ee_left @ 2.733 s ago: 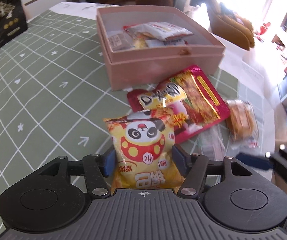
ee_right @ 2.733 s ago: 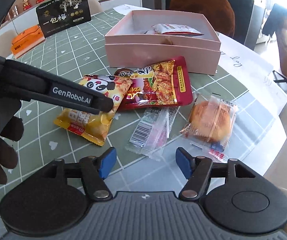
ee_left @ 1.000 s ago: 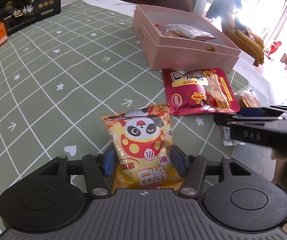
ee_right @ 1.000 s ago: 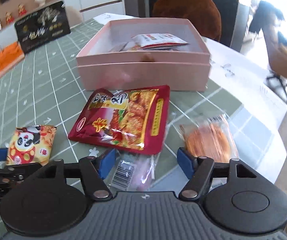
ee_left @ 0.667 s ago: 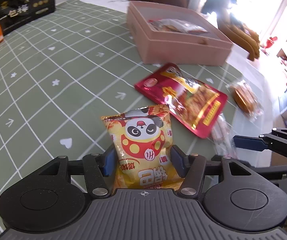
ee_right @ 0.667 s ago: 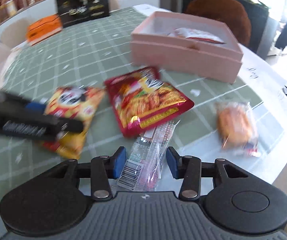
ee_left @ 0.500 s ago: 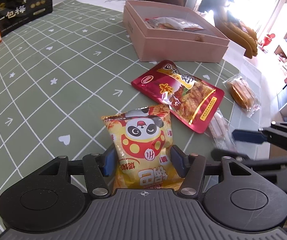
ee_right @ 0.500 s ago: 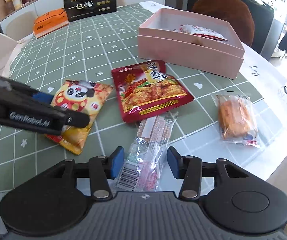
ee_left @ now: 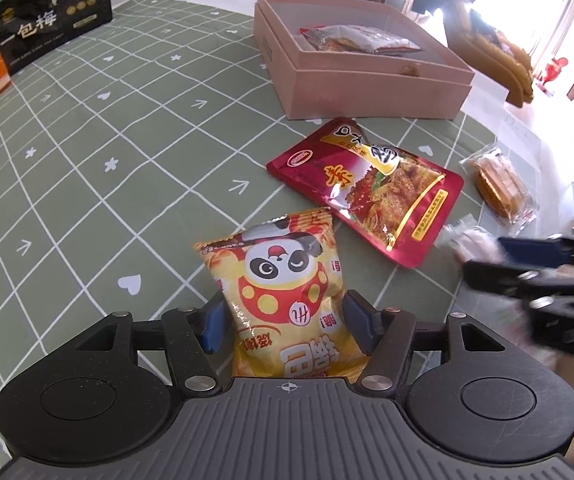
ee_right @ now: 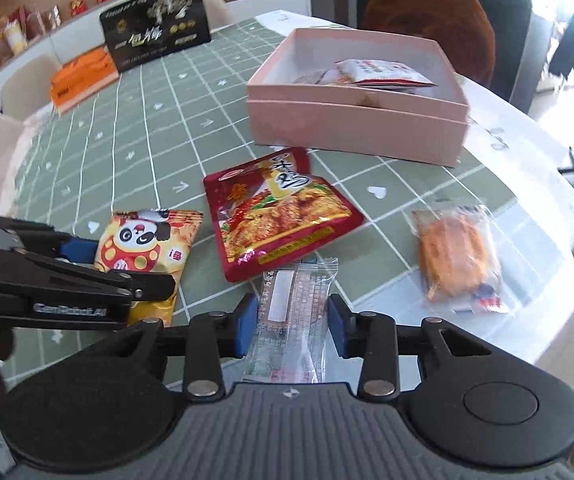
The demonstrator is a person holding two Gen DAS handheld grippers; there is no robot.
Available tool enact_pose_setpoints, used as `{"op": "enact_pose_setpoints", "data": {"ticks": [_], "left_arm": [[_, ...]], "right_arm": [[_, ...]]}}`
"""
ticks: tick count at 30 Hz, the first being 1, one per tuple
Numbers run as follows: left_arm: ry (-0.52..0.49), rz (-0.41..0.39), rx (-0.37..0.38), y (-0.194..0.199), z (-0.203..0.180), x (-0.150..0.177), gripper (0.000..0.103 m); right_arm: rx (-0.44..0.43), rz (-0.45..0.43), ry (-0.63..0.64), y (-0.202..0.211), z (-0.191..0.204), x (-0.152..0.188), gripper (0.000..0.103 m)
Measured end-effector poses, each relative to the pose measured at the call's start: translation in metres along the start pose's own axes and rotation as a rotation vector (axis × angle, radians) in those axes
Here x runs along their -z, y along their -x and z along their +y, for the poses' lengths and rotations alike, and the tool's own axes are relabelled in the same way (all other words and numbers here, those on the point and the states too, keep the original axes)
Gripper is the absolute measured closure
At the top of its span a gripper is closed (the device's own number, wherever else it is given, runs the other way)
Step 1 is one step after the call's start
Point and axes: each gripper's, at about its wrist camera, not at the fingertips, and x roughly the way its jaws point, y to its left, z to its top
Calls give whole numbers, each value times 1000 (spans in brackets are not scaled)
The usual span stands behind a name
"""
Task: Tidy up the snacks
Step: 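Grasp the clear stick packet with the right while the left holds the panda packet, then drop the stick packet into the pink box with the right while the left drops the panda packet in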
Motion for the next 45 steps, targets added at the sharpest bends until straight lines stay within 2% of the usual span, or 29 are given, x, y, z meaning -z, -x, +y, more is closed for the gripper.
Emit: {"op": "enact_pose_setpoints", "data": {"ticks": [5,9,12,15,20,23,24,27,30,31,33,37,40,42,45], "left_arm": [[-9,2,-23,-1,-3,0,36],[23,-2,-32,1,-4,-1,41],[60,-46,33,11,-4,-1,53],[48,-125,86,26,-8,-15,53],[44,-264,165,47,-12,-70,53],[37,-402,209,55,-17,-126,53],[50,-424,234,51,-16,-147,51],[155,-354,309,28,-3,-190,53],[226,-420,339,29,12,-179,53],[237,-419,342,29,16,-171,53],[248,-381,345,25,22,-151,53],[240,-289,300,14,37,-91,53],[267,-209,277,5,47,-59,53],[303,-180,280,-1,51,-50,53],[276,-138,289,-3,48,-42,53]], "right_arm": [[-27,-65,-62,30,-17,2,66],[-64,-135,-108,51,-29,-1,66],[-28,-145,-102,50,-32,-1,66],[-20,-120,-115,45,-36,4,66],[-4,-90,-128,38,-39,9,66],[5,-90,-126,39,-39,9,66],[8,-89,-125,39,-40,8,66],[20,-78,-127,38,-39,3,66],[47,-90,-108,40,-35,-1,66],[55,-95,-104,41,-34,-1,66],[60,-90,-109,38,-36,-1,66],[52,-73,-106,28,-40,-16,66],[69,-154,-50,31,-37,-52,66],[94,-243,2,35,-34,-89,66],[96,-361,35,32,-34,-149,61]]}}
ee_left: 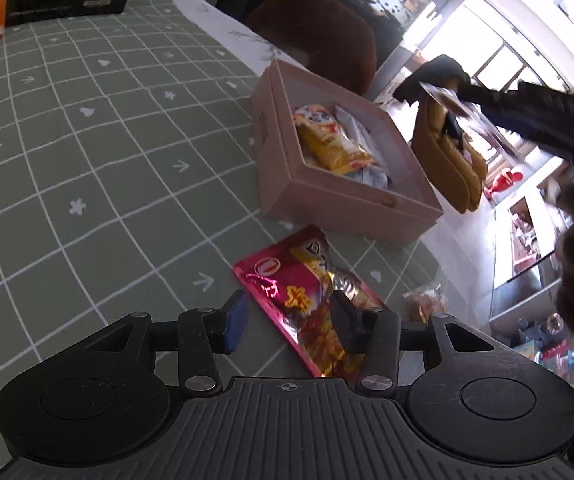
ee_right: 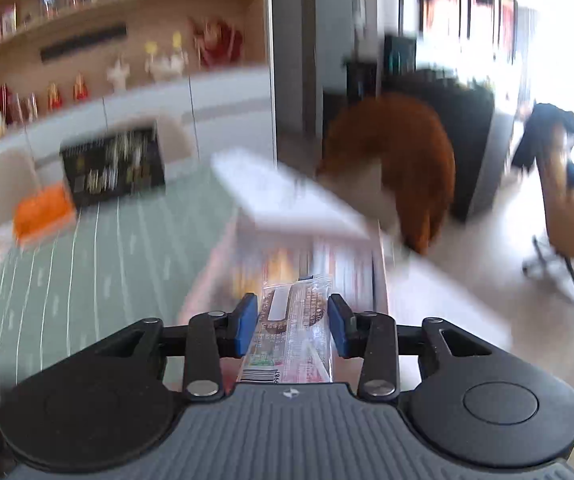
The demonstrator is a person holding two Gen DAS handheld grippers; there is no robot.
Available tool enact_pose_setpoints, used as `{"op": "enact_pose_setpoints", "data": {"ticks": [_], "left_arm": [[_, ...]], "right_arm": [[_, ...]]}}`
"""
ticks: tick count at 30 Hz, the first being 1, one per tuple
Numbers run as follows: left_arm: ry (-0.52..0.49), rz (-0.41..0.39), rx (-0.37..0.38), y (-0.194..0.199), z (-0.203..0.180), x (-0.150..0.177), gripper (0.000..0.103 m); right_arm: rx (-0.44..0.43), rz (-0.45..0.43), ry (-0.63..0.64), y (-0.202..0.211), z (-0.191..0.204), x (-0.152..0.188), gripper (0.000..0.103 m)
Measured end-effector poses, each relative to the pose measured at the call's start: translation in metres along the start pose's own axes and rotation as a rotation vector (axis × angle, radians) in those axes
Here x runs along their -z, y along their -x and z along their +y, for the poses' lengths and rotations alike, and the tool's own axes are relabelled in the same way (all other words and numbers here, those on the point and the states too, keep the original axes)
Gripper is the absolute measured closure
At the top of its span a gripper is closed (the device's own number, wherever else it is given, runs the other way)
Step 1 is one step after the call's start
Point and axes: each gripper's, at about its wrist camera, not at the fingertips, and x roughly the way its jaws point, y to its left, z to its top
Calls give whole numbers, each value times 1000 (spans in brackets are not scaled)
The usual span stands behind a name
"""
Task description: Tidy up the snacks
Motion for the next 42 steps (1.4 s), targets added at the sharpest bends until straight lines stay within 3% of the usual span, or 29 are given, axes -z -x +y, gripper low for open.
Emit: {"op": "enact_pose_setpoints", "data": {"ticks": [2,5,8,13,17,26,32,37,42], "left_arm": [[-19,10,-5,2,-1,2,53],[-17,9,-23,8,1,3,53],[-22,35,-49,8,4,10,53],[-36,80,-63,1,4,26,53],[-43,102,-50,-3,-3,32,53],[-91,116,-27,4,-19,40,53],[-23,82,-77,15,-3,41,53],[-12,121,-47,27,-1,46,53],[-4,179,50,22,-18,57,53]], "right_arm": [[2,-3,7,-23,-5,-25,47],[44,47,-49,-42,-21,-29,46],[36,101,-85,-43,-37,2,45],[86,276,-104,-46,-62,79,45],[34,376,-224,-47,-76,122,45],[-119,387,-348,-23,-42,142,47],[-287,434,-274,-15,18,144,46],[-216,365,-130,-12,43,129,43],[-97,333,-44,-2,29,135,43]]}}
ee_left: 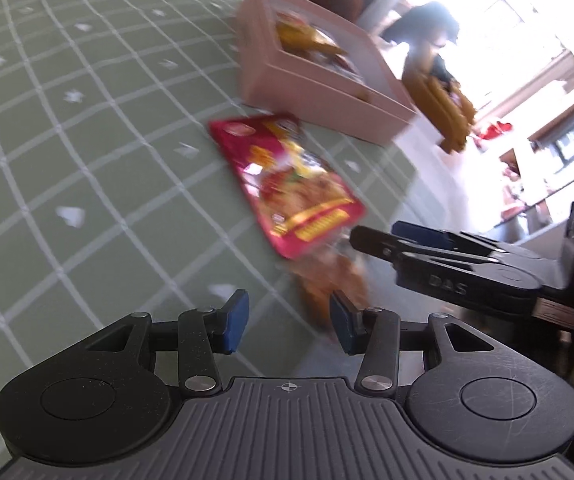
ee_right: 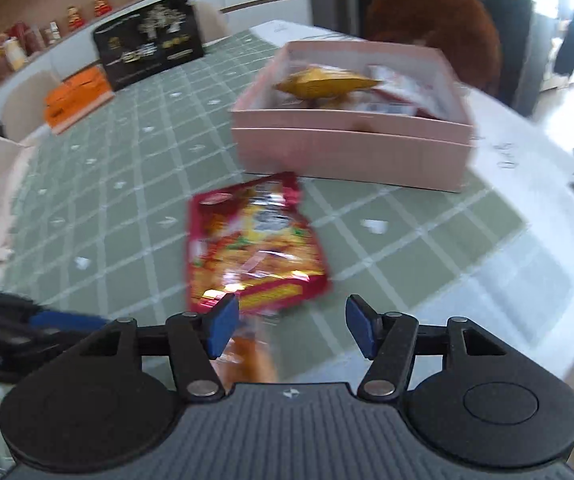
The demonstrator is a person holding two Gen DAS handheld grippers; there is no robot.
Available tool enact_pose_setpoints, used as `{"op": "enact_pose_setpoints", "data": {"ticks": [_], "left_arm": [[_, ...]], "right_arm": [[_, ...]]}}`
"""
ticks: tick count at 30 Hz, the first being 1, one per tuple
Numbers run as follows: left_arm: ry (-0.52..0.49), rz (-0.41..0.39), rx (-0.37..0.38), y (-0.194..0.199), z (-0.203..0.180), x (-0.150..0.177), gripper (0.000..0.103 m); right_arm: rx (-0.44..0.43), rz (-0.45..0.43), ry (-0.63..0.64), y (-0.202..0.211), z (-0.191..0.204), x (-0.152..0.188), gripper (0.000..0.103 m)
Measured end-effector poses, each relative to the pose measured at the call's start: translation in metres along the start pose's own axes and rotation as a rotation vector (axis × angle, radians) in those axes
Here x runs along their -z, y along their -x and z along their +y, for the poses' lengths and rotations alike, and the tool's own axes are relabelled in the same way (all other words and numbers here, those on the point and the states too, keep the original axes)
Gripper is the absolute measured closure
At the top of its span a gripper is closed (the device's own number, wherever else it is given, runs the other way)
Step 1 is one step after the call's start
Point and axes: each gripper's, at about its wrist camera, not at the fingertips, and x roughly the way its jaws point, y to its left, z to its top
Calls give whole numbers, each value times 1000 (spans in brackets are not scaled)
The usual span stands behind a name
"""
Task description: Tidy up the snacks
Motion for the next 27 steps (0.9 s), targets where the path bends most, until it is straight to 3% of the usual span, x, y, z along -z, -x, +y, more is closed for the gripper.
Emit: {"op": "enact_pose_setpoints", "data": {"ticks": [3,6,12,19,24,27], "left_arm": [[-19,15,-15,-16,-18,-2,53],[-89,24,-78,-38,-43,-8,52],[-266,27,-163,-64,-80,-4,42],[-376,23,-205,-72,-95,1,39],[-333,4,-179,-61,-78,0,45],[-272,-5,-181,-42,-53,4,45]], "right_arm": [[59,-4,-41,4,-24,12,43],[108,19,-95,0,-44,24,43],[163,-17,-146,11,-54,39,43],[213,-26,-171,17,-64,47,43],[205,-40,-182,24,-70,39,43],[179,-34,-114,25,-60,32,42]]}}
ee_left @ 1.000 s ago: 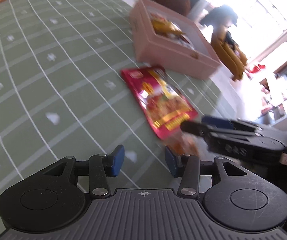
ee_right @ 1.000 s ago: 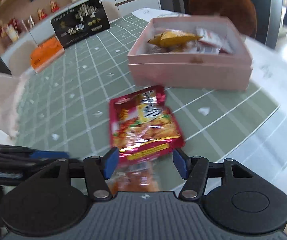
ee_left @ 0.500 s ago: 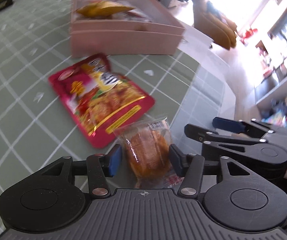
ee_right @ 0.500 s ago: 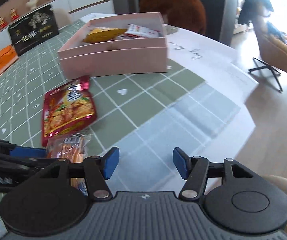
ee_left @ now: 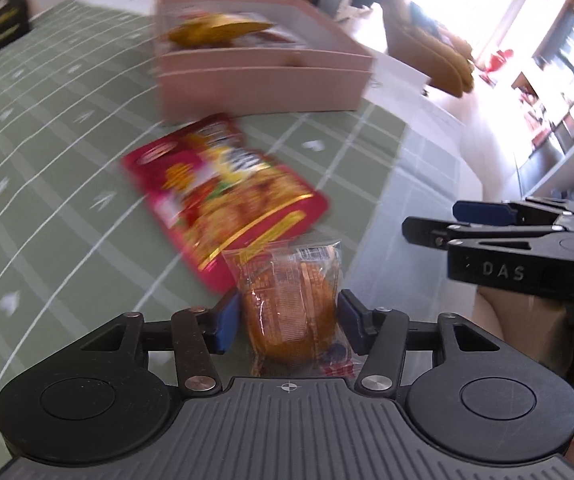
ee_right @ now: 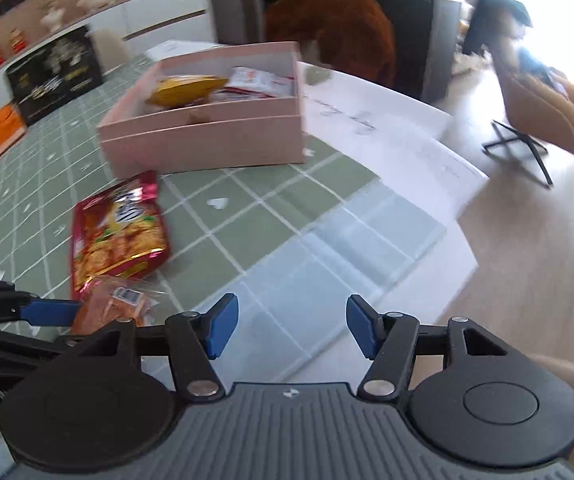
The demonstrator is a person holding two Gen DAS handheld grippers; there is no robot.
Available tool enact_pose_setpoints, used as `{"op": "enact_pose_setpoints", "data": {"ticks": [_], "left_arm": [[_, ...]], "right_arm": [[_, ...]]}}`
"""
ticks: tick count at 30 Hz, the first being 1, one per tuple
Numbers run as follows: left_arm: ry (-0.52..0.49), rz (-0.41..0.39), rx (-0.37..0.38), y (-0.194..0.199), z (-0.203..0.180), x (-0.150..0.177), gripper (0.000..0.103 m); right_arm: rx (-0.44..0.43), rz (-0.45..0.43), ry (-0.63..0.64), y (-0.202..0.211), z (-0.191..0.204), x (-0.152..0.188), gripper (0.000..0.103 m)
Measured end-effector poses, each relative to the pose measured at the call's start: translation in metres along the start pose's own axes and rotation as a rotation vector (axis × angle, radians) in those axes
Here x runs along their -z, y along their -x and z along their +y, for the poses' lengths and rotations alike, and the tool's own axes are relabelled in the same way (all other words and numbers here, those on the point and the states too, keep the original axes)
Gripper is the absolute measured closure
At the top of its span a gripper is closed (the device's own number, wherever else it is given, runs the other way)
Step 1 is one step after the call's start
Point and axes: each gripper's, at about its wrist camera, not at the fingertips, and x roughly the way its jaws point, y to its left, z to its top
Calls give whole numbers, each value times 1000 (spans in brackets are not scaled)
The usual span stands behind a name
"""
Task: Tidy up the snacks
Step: 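Grasp the orange bread packet with the left gripper, then grasp the red chicken snack packet with the right while the left holds the bread packet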
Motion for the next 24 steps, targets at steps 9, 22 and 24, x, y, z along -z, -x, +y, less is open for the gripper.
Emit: {"op": "enact_pose_setpoints", "data": {"ticks": [9,22,24], "left_arm": [[302,-85,-164,45,98,14,49],[315,-92,-145,43,109,16,48],[311,-93,-146,43,109,16,48]], "right_arm": [[-200,11,151,-15,62,-34,38],[-238,57,134,-82,117,-66,8],[-193,44,203,-84,128,-63,8]]}}
